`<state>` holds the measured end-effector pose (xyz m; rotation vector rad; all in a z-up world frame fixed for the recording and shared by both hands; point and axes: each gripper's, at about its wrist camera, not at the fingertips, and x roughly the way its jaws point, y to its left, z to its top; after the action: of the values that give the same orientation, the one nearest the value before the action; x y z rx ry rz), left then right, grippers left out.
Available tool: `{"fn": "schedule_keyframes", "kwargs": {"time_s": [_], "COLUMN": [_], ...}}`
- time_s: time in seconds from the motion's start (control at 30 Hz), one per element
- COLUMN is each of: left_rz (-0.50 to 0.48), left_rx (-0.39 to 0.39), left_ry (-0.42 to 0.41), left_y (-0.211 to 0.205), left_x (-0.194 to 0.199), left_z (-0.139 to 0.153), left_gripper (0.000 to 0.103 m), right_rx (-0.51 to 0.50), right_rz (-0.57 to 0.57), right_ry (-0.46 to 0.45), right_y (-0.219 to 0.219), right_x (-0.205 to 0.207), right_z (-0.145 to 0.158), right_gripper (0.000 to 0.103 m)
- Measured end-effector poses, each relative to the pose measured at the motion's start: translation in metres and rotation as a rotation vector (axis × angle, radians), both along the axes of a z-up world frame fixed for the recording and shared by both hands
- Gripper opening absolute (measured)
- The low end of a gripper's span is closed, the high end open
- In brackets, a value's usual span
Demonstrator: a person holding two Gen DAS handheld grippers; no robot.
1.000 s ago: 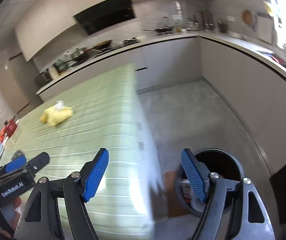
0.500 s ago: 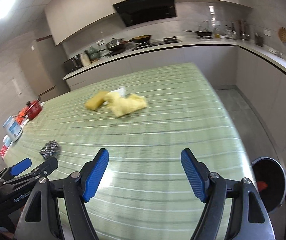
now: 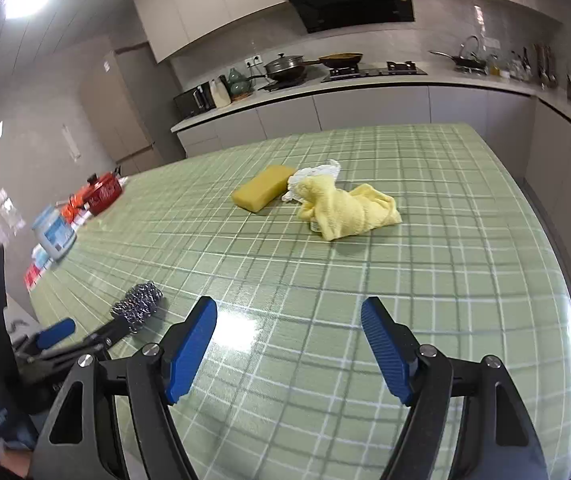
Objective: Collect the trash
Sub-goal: 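Move both tools back over the island and lower the left tool onto the steel scrubber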
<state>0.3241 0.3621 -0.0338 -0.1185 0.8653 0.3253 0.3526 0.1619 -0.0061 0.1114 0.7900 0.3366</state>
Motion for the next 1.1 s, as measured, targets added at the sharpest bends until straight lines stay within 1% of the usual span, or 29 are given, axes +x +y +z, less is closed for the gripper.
{"fn": "schedule_keyframes", "kwargs": {"time_s": [0.1,0.2,0.3,0.4,0.53,0.6,0.7,0.77,0.8,0.87,0.9,1.1], "left_rz": [-0.016,-0.053,-0.116,-0.194,-0.276,-0.301,-0.337,-0.355,-0.363,-0.368,-0.371,-0.416], "left_rx": [0.002,-0.002,-0.006,-0.005,-0.026,-0.045,-0.067,-0.081,-0.090,-0.110,-0.125,-0.154], "left_ry": [0.010,0.022,0.038,0.053,0.066,0.073,0.083,0.092,0.097,0.108,0.114,0.086], "left_y": [0.013,0.023,0.031,0.035,0.041,0.045,0.048,0.050,0.051,0.053,0.054,0.056], "left_x": [0.008,0.018,0.027,0.034,0.045,0.049,0.054,0.056,0.057,0.059,0.060,0.059], "left_z": [-0.006,-0.014,-0.020,-0.026,-0.035,-0.038,-0.041,-0.044,-0.046,-0.050,-0.052,-0.049], "left_gripper": [0.093,0.093,0.093,0.093,0.092,0.089,0.081,0.071,0.068,0.053,0.050,0.044], "right_rx": [0.006,-0.013,-0.001,-0.015,-0.021,-0.025,-0.032,-0.034,-0.034,-0.038,-0.040,-0.039], "right_rz": [-0.006,-0.033,-0.078,-0.127,-0.184,-0.212,-0.248,-0.268,-0.274,-0.290,-0.296,-0.329], "right_ry": [0.015,0.003,0.014,0.022,0.039,0.044,0.045,0.043,0.041,0.034,0.031,0.023], "right_y": [0.010,0.018,0.027,0.043,0.059,0.063,0.065,0.067,0.067,0.068,0.069,0.069], "right_x": [0.008,0.012,0.015,0.014,0.012,0.011,0.009,0.007,0.007,0.005,0.004,0.002], "right_z": [-0.004,-0.005,-0.008,-0.015,-0.023,-0.025,-0.025,-0.024,-0.022,-0.020,-0.019,-0.015], "right_gripper": [0.076,0.076,0.076,0.076,0.077,0.076,0.077,0.076,0.076,0.076,0.077,0.076]}}
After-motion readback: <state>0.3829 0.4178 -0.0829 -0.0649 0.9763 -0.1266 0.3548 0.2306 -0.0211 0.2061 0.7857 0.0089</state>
